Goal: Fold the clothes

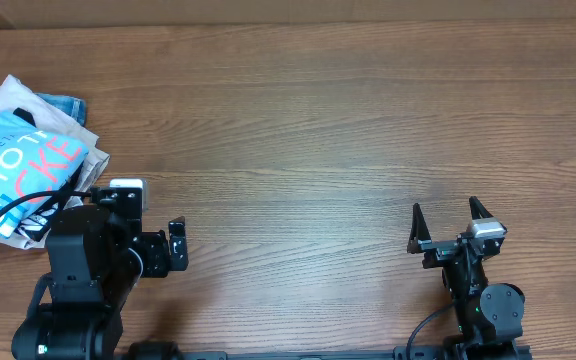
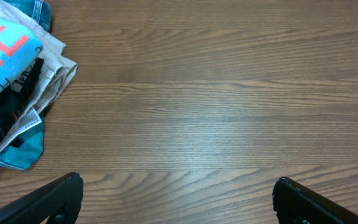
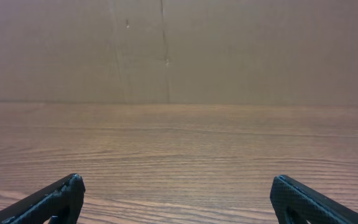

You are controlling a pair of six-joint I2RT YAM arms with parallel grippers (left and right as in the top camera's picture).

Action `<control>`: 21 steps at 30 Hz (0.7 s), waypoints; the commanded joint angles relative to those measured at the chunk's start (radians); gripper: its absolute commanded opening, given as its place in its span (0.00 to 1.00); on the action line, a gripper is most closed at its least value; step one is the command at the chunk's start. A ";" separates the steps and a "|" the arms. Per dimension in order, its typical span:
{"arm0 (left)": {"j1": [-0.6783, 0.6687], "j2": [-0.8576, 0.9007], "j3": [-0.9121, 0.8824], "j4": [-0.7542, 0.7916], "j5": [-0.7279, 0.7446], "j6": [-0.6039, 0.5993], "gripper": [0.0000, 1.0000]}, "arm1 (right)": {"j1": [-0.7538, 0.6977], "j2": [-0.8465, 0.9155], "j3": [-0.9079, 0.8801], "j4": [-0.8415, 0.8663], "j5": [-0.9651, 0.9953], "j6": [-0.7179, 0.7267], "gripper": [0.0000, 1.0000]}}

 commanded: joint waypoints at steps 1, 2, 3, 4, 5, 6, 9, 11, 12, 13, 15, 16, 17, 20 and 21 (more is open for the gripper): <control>0.001 -0.021 -0.009 0.000 -0.011 -0.021 1.00 | -0.004 -0.009 -0.010 0.007 -0.001 -0.005 1.00; 0.001 -0.030 -0.009 0.000 -0.010 -0.021 1.00 | -0.004 -0.009 -0.010 0.007 -0.001 -0.005 1.00; 0.001 -0.067 -0.014 0.000 -0.014 -0.016 1.00 | -0.004 -0.009 -0.010 0.007 -0.001 -0.005 1.00; 0.002 -0.097 -0.019 -0.013 -0.042 0.007 1.00 | -0.004 -0.009 -0.010 0.007 -0.001 -0.005 1.00; 0.002 -0.126 -0.027 -0.018 -0.064 0.009 1.00 | -0.004 -0.009 -0.010 0.007 -0.001 -0.005 1.00; 0.002 -0.173 -0.051 -0.012 -0.071 0.010 1.00 | -0.004 -0.009 -0.010 0.007 -0.001 -0.004 1.00; 0.002 -0.303 -0.163 0.033 -0.069 0.009 1.00 | -0.004 -0.009 -0.010 0.007 -0.001 -0.005 1.00; 0.002 -0.401 -0.282 0.109 -0.069 0.009 1.00 | -0.004 -0.009 -0.010 0.007 -0.001 -0.005 1.00; 0.002 -0.451 -0.346 0.165 -0.069 0.009 1.00 | -0.004 -0.009 -0.010 0.007 -0.001 -0.005 1.00; 0.002 -0.488 -0.396 0.214 -0.069 0.009 1.00 | -0.004 -0.009 -0.010 0.007 -0.001 -0.005 1.00; 0.002 -0.570 -0.507 0.336 -0.065 0.009 1.00 | -0.004 -0.009 -0.010 0.007 -0.001 -0.005 1.00; 0.002 -0.610 -0.563 0.407 -0.065 0.009 1.00 | -0.004 -0.009 -0.010 0.007 -0.001 -0.005 1.00; 0.002 -0.644 -0.615 0.468 -0.065 0.008 1.00 | -0.004 -0.009 -0.010 0.007 -0.001 -0.005 1.00; 0.002 -0.710 -0.726 0.608 -0.065 0.005 1.00 | -0.004 -0.009 -0.010 0.007 -0.001 -0.005 1.00; 0.002 -0.722 -0.752 0.649 -0.065 0.005 1.00 | -0.004 -0.009 -0.010 0.007 -0.001 -0.005 1.00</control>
